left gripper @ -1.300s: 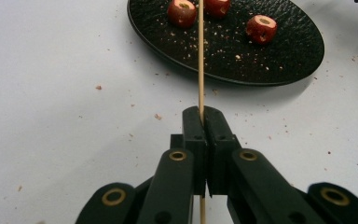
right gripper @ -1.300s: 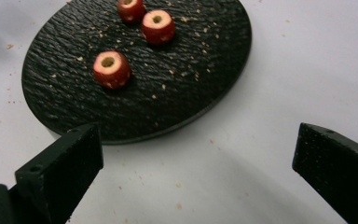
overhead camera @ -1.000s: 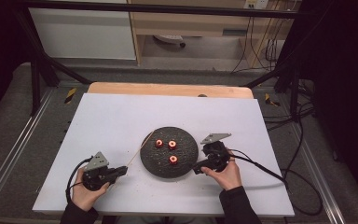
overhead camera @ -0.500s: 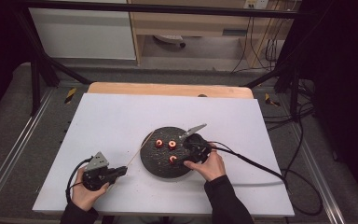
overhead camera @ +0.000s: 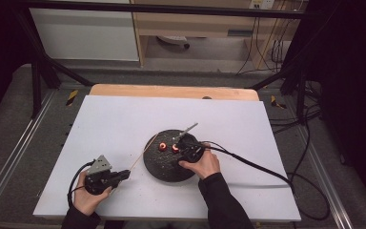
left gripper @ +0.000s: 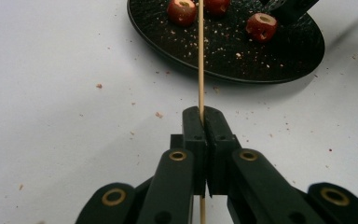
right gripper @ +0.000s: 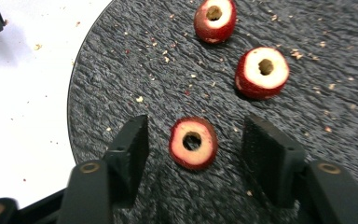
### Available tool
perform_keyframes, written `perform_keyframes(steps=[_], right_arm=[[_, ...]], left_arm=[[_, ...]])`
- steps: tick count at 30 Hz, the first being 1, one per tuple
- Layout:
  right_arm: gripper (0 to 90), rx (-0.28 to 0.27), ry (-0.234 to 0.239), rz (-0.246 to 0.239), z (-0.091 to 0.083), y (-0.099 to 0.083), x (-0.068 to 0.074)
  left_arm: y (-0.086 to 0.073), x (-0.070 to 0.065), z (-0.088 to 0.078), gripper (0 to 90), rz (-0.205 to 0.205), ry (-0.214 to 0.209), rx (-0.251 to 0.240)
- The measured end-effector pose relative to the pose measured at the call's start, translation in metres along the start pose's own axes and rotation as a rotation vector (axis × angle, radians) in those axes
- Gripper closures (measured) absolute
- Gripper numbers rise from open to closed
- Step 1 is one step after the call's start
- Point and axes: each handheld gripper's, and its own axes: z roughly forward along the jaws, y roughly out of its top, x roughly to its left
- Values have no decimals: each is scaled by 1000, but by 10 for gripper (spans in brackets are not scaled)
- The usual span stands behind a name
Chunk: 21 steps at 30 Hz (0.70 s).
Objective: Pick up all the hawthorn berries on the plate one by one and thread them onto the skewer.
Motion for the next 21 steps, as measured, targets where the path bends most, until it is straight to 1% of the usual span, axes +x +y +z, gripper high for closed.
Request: perform_keyframes(steps=[1, 2, 5, 8, 12, 15, 17, 19, 21], right_arm=[[448, 7, 2, 5, 1, 1, 0], [465, 11, 6, -1, 3, 2, 0], [517, 21, 7, 11, 6, 3, -1], [550, 42, 24, 33, 8, 4, -1], [571, 50, 25, 38, 9, 4, -2], [594, 66, 31, 49, 10, 4, -3], [596, 74, 36, 49, 11, 4, -4], [600, 86, 39, 59, 12, 5, -4], [605, 96, 41, 57, 13, 5, -5]], left_arm=[[0, 0, 0, 883, -1, 1, -1], [0, 0, -1, 883, -2, 2, -3], [0, 0, -1, 883, 1, 3, -4], [1, 0, -1, 883, 2, 3, -3], [1, 0, -1, 883, 4, 2, -1], [1, 0, 0, 883, 4, 2, -1], [1, 0, 0, 883, 4, 1, 1], [1, -1, 0, 883, 5, 1, 1], [1, -1, 0, 883, 6, 1, 1]])
